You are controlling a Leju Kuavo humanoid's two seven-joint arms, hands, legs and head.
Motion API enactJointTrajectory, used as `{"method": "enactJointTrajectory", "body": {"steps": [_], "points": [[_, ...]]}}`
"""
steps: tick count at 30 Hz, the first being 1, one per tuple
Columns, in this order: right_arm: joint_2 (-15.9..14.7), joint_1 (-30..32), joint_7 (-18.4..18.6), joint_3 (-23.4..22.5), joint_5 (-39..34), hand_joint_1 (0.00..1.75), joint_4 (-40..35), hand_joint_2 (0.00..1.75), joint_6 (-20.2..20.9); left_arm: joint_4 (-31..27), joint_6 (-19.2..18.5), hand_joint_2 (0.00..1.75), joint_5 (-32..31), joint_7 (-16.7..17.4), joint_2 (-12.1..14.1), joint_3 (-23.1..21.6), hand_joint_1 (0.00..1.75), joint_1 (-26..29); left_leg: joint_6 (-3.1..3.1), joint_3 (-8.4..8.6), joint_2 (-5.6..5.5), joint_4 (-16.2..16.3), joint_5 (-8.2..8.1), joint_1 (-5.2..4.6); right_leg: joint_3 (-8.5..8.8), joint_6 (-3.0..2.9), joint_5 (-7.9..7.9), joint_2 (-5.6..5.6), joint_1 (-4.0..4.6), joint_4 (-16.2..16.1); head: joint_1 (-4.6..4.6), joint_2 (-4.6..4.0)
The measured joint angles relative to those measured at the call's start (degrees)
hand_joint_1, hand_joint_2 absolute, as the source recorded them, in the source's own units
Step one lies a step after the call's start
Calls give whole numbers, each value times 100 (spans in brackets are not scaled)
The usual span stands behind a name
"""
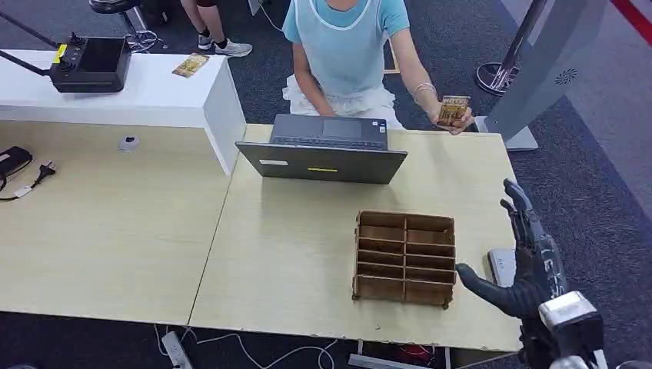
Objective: Pass the card to the sensor for recognition and then transmit it.
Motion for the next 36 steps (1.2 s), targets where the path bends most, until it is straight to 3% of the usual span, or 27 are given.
{"method": "enactJointTrajectory", "body": {"steps": [5,6,7,8,9,10,12,16,21,25,36], "points": [[7,38,9,-2,57,0,-13,175,-35,0,2,0,0,2,-4,8,0,0,0,1,0,0,0,0,0,0,0,0,0,0,0,0],[101,361,316,0,1552,0,-162,175,-969,0,4,0,4,44,-20,61,0,-4,-2,2,0,0,-4,0,3,1,-1,0,0,0,2,0],[122,434,438,17,2038,0,-177,175,-1247,0,4,0,0,52,-30,72,0,-2,-2,1,0,0,-4,0,3,1,-1,0,0,0,4,0],[138,709,1066,225,3506,0,-203,175,-2066,0,15,0,-24,81,-59,111,0,-7,-2,5,3,0,-4,0,5,1,-1,4,0,0,2,0],[131,941,2067,440,4586,0,-188,175,-2463,0,31,0,-89,113,-72,120,0,-12,-2,7,3,0,-4,0,8,1,-1,4,0,0,4,0],[120,991,2331,503,4885,0,-170,175,-2524,0,28,0,-107,118,-72,122,0,-15,-2,8,3,0,-4,0,8,1,-1,4,0,0,2,0],[68,1066,2895,632,5530,0,-100,175,-2541,0,-2,0,-151,136,-68,122,0,-23,-2,8,4,0,-4,0,9,1,-1,4,0,0,4,0],[-101,1112,3636,958,6183,0,103,175,-2430,0,-18,0,-247,164,-66,120,0,-30,-2,9,5,0,-4,0,9,1,-1,5,0,0,4,0],[-337,1029,4617,1432,7150,0,401,175,-1831,0,-70,0,-385,232,-61,118,0,-45,-2,9,5,0,-4,0,9,1,-1,5,0,0,2,0],[-599,826,5265,1848,7343,0,738,175,-1540,0,-87,0,-439,264,-59,107,0,-64,-2,10,5,0,-3,0,10,1,0,5,0,0,4,0],[-693,291,5220,2433,7365,0,1305,175,-1464,0,-133,0,-533,264,-59,92,0,-105,-2,11,4,0,-3,0,11,0,0,5,0,1,4,0]]}}
